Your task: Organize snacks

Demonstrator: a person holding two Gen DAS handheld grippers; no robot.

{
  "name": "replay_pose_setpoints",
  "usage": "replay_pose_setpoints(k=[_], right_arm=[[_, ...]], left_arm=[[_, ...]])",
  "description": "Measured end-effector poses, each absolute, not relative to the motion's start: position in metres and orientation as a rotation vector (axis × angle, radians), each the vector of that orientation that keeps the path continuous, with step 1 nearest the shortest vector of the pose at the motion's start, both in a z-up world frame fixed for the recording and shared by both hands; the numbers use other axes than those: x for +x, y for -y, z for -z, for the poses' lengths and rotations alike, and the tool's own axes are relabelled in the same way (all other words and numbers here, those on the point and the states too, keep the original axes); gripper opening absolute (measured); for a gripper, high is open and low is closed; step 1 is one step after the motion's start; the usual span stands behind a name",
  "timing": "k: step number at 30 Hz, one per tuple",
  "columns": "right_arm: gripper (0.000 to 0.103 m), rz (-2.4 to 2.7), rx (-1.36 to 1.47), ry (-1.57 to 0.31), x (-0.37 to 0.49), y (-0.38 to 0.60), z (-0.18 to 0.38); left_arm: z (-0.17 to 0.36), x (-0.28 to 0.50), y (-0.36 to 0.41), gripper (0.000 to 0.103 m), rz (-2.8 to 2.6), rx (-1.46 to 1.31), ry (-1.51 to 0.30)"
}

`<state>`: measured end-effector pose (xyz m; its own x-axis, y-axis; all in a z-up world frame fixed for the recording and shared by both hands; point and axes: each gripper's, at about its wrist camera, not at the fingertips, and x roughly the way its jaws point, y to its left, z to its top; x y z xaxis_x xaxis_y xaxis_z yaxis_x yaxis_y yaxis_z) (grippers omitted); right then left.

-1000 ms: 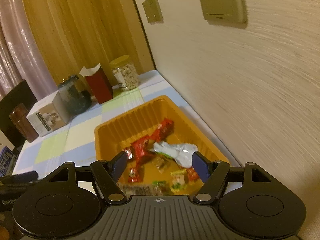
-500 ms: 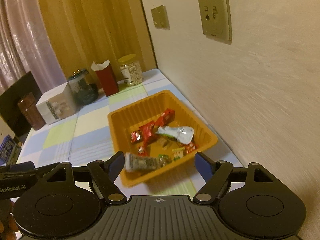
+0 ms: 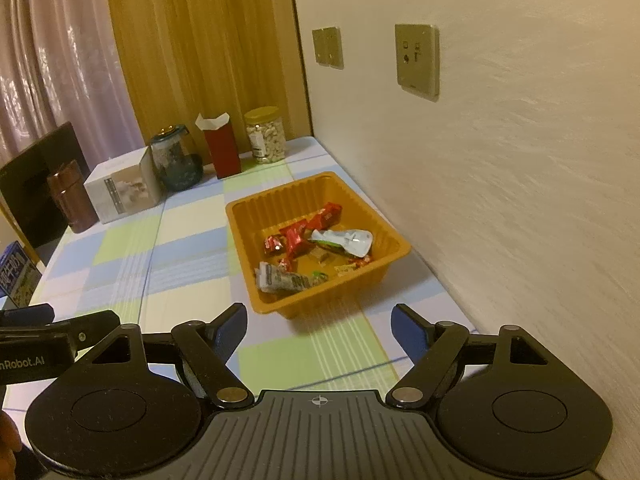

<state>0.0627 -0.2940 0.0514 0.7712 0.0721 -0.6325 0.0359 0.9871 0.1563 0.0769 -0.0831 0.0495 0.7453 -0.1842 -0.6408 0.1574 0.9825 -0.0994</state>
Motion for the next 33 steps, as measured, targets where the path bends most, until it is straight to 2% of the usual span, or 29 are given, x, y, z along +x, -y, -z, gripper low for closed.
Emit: replay_pose_setpoints(k=[21,33], right_arm=[[0.08,-0.076,0.118,-0.662,-0.013,0.266,-0.065],[0.08,-0.068,0.111,-0.636,-0.035,0.266,-0.072]], left_arm=[[-0.06,0.0,0.068,0.103,0.155,-0.057,-0.677],[-0.067,-0.018,0.062,0.103,0.145,-0.068,-0.656]])
